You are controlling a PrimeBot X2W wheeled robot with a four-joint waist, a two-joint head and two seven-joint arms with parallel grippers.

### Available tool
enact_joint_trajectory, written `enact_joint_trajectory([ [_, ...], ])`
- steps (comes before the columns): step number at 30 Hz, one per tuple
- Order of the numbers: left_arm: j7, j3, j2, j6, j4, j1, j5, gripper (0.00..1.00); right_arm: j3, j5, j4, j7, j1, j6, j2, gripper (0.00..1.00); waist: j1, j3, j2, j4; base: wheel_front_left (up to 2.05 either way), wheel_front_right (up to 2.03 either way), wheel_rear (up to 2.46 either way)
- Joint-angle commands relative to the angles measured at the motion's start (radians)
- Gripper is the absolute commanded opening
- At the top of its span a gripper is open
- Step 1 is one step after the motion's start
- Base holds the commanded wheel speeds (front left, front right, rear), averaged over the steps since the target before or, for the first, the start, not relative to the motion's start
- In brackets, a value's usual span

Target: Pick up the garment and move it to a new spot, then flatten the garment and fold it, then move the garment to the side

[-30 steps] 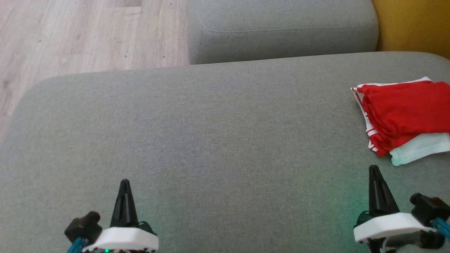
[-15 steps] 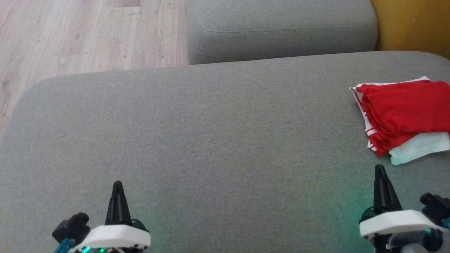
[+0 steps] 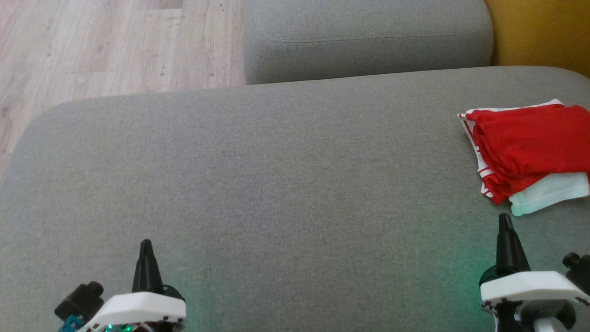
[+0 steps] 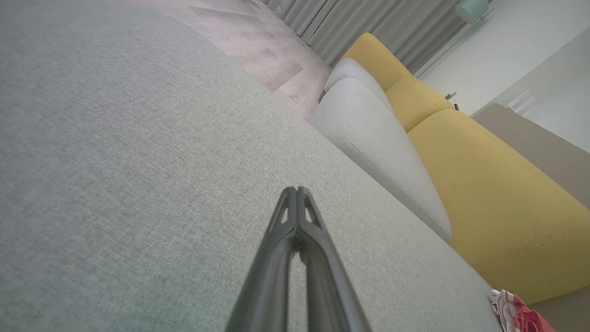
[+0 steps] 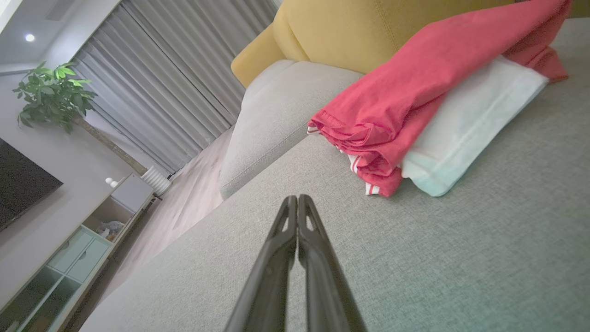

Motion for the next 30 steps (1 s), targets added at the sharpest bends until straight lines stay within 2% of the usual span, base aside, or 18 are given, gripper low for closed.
enact_joint_trajectory([
  [1, 0.005, 0.024, 0.001, -0.006, -0.038, -0.059, -0.023, 0.00, 0.002, 0.030, -0.037, 0.006, -0.055, 0.000, -0.004, 0.00, 0.0000, 0.000, 0.0000, 0.000, 0.00, 0.00, 0.00],
  [30, 0.091, 0.095, 0.002, -0.045, -0.049, -0.078, -0.302, 0.00, -0.017, 0.367, -0.040, 0.090, -0.085, 0.000, -0.006, 0.00, 0.0000, 0.001, 0.0000, -0.007, 0.00, 0.00, 0.00],
])
